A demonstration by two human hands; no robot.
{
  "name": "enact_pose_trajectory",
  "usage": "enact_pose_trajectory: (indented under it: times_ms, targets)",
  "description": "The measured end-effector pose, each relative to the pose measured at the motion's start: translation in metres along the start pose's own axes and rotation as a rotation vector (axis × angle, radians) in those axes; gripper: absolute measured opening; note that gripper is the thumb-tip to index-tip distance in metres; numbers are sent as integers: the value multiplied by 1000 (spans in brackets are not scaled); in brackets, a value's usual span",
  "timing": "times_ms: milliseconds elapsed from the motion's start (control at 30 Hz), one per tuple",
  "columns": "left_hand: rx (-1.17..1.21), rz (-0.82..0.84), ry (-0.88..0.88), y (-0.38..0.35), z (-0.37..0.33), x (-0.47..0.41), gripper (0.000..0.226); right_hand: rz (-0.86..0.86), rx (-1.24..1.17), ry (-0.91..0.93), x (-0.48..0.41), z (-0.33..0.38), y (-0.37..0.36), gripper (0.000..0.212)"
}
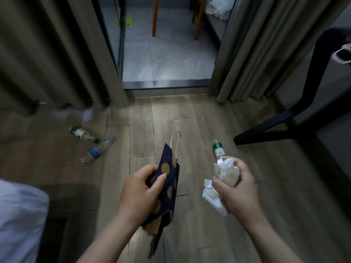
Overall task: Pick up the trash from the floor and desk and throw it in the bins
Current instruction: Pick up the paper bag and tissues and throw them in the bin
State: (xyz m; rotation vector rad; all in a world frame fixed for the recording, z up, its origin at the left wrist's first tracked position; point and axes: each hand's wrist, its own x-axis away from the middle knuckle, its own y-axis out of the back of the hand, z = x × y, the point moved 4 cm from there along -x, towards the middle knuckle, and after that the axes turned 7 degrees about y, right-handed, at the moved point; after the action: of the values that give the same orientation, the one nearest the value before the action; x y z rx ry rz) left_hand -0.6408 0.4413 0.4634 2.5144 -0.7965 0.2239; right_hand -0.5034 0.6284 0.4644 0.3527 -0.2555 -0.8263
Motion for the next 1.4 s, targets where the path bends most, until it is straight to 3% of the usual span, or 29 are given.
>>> enact_pose_trajectory:
  times_ms: [367,567,800,1033,1400]
  targets:
    - [22,-15,-120,57,-290,124,10,-140,-41,75,70,250,178,48]
    - [87,-7,-234,71,-386,189,11,-223,-68,142,108,344,260,46]
    - [94,88,-393,99,-442,236,15,-365,-80,178,173,400,289,44]
    - [90,230,-526,125,-448,274,20,-585,-72,154,254,429,283,44]
    - [101,685,-675,46,-473,404,14,-1082,62,17,446,409,351,42]
